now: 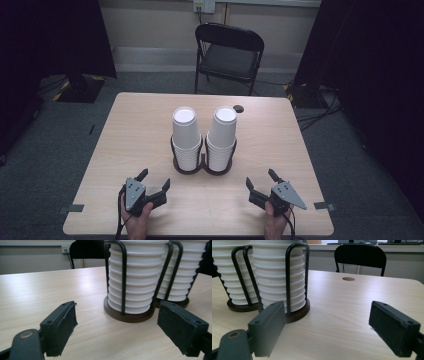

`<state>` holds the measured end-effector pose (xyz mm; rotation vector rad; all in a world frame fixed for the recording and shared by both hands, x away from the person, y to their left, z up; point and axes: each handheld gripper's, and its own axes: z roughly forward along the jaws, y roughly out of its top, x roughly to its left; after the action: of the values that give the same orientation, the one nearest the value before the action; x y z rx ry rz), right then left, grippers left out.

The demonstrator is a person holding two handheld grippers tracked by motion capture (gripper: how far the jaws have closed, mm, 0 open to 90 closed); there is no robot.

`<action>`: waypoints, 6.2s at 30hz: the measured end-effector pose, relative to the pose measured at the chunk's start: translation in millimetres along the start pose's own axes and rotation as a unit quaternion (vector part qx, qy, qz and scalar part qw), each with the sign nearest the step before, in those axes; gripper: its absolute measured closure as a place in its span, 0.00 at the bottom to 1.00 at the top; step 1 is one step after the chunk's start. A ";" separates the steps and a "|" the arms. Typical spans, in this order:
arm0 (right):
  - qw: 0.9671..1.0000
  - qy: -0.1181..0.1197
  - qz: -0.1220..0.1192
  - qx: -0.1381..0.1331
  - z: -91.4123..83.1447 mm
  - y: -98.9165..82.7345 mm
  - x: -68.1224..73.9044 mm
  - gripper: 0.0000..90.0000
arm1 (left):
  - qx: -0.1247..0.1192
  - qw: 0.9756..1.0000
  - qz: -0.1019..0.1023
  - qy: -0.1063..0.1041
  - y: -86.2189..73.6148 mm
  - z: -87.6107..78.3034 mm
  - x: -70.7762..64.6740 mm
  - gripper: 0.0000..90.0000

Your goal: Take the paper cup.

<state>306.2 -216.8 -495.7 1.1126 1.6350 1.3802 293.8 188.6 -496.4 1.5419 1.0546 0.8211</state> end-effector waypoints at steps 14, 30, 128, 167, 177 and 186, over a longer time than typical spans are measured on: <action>1.000 0.001 0.007 0.021 4.0 1.6 -1.5 0.15 | 0.003 1.000 -0.006 -0.013 11.4 -2.7 -8.7 0.19; 1.000 0.003 0.006 0.023 3.3 1.5 0.4 0.15 | 0.006 0.998 -0.003 -0.064 18.4 -2.9 -24.3 0.23; 1.000 0.014 -0.003 0.022 2.4 1.4 1.9 0.16 | 0.013 0.975 0.104 -0.198 162.8 66.3 -90.6 0.25; 0.999 0.024 -0.002 0.022 2.7 1.3 0.7 0.19 | 0.037 0.979 0.107 -0.167 211.8 116.0 -96.5 0.19; 0.999 0.028 -0.002 0.021 2.4 1.2 1.0 0.19 | 0.054 0.977 0.125 -0.161 210.0 133.6 -100.6 0.19; 0.999 0.030 -0.002 0.021 2.3 1.2 1.4 0.19 | 0.064 0.976 0.132 -0.162 210.2 144.2 -106.8 0.19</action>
<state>307.9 -214.7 -494.9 1.1005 1.7148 1.3939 427.5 22.5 -320.6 1.8791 0.6833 0.6569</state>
